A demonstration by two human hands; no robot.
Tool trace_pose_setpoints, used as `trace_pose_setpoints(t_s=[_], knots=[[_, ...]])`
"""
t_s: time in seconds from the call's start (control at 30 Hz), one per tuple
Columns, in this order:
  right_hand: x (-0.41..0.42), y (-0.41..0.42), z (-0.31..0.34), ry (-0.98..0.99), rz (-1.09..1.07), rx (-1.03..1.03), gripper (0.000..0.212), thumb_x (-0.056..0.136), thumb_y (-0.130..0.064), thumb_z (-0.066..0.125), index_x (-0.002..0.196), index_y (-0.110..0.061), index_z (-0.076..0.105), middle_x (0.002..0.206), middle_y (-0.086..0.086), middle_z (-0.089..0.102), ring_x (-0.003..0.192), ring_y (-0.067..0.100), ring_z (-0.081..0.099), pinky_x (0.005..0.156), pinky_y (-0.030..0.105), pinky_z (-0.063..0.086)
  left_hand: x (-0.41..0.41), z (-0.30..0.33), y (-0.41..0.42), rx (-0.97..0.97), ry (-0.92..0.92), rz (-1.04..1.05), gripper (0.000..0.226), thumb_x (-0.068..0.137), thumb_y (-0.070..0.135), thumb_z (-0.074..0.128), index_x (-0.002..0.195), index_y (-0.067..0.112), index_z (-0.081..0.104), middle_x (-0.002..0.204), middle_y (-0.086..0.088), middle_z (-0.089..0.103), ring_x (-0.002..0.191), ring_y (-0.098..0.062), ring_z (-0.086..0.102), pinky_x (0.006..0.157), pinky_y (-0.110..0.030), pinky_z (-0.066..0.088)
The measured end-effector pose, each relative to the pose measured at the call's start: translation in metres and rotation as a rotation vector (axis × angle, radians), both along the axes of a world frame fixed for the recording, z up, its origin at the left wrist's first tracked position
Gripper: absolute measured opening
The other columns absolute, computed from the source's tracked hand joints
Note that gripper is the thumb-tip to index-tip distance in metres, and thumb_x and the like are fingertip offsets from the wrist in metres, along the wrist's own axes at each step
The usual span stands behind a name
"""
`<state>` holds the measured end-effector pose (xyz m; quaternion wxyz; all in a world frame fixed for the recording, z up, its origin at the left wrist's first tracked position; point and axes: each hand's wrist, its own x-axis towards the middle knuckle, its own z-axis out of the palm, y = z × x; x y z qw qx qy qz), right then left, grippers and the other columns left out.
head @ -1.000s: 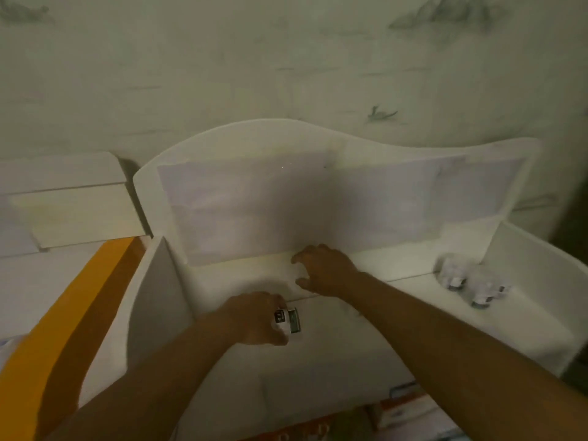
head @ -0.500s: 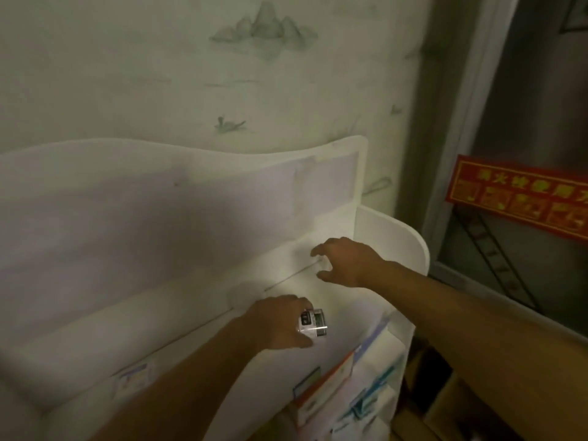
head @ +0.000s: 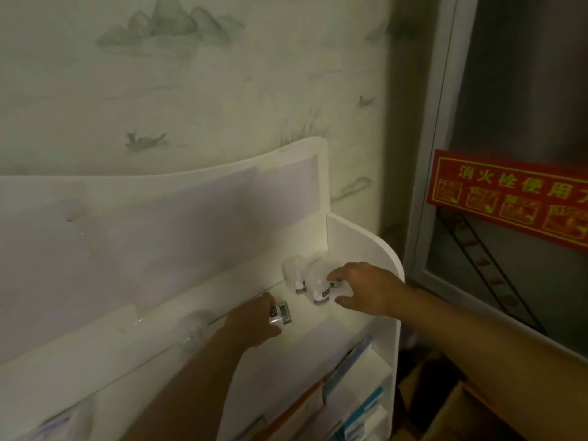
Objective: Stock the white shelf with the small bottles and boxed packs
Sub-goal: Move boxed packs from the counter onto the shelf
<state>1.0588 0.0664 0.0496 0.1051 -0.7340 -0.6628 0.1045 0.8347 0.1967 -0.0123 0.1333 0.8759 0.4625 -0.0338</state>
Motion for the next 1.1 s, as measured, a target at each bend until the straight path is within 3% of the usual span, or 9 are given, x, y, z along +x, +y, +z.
trace_pose_setpoints(t_s=[0.17, 0.27, 0.43, 0.6, 0.7, 0.87, 1.1], knots=[[0.032, -0.008, -0.006, -0.019, -0.028, -0.026, 0.051, 0.091, -0.042, 0.060, 0.139, -0.033, 0.047, 0.142, -0.004, 0.050, 0.126, 0.018, 0.048, 0.106, 0.034, 0.042, 0.037, -0.003, 0.018, 0.237, 0.071, -0.036, 0.061, 0.083, 0.048, 0.062, 0.137, 0.030, 0.041, 0.141, -0.001, 0.041, 0.125, -0.025, 0.042, 0.101, -0.038, 0.038], [0.045, -0.014, -0.013, -0.035, -0.046, -0.042, 0.049, 0.092, -0.043, 0.058, 0.139, -0.034, 0.047, 0.141, -0.005, 0.050, 0.127, 0.018, 0.047, 0.106, 0.034, 0.043, 0.060, -0.005, 0.021, 0.388, 0.122, -0.047, 0.059, 0.085, 0.047, 0.059, 0.138, 0.031, 0.040, 0.136, -0.005, 0.037, 0.122, -0.026, 0.039, 0.100, -0.038, 0.035], [0.061, -0.013, -0.019, -0.016, -0.084, -0.061, 0.049, 0.090, -0.042, 0.060, 0.137, -0.033, 0.048, 0.139, -0.006, 0.052, 0.124, 0.019, 0.050, 0.107, 0.037, 0.043, 0.083, -0.010, 0.023, 0.314, 0.088, -0.002, 0.056, 0.088, 0.036, 0.059, 0.138, 0.026, 0.037, 0.132, -0.008, 0.035, 0.115, -0.026, 0.046, 0.093, -0.037, 0.046], [0.061, -0.014, -0.013, -0.006, -0.072, -0.069, 0.050, 0.091, -0.040, 0.060, 0.139, -0.031, 0.047, 0.138, -0.006, 0.052, 0.125, 0.018, 0.051, 0.106, 0.038, 0.044, 0.077, -0.001, 0.026, 0.147, 0.016, -0.011, 0.070, 0.086, 0.035, 0.060, 0.146, 0.022, 0.025, 0.147, -0.005, 0.023, 0.114, -0.029, 0.054, 0.094, -0.043, 0.050], [0.060, -0.008, -0.003, -0.013, -0.054, -0.069, 0.052, 0.090, -0.041, 0.060, 0.139, -0.032, 0.046, 0.138, -0.005, 0.052, 0.124, 0.018, 0.050, 0.104, 0.038, 0.045, 0.063, 0.014, 0.025, 0.173, 0.030, -0.039, 0.065, 0.087, 0.036, 0.057, 0.144, 0.025, 0.028, 0.148, -0.002, 0.023, 0.112, -0.027, 0.056, 0.092, -0.041, 0.051], [0.044, 0.016, 0.023, -0.034, 0.044, -0.057, 0.055, 0.090, -0.041, 0.061, 0.141, -0.027, 0.045, 0.135, 0.000, 0.053, 0.123, 0.020, 0.050, 0.102, 0.035, 0.043, 0.013, 0.062, 0.025, 0.196, 0.128, -0.058, 0.049, 0.092, 0.039, 0.053, 0.138, 0.031, 0.040, 0.145, 0.002, 0.040, 0.124, -0.022, 0.050, 0.102, -0.036, 0.043], [-0.048, 0.071, 0.063, -0.120, 0.280, 0.046, 0.059, 0.090, -0.046, 0.059, 0.143, -0.029, 0.039, 0.142, 0.002, 0.049, 0.128, 0.023, 0.047, 0.103, 0.040, 0.043, -0.107, 0.146, 0.001, 0.322, 0.211, 0.065, 0.049, 0.094, 0.035, 0.053, 0.141, 0.030, 0.042, 0.149, 0.006, 0.041, 0.134, -0.018, 0.042, 0.108, -0.028, 0.033]])
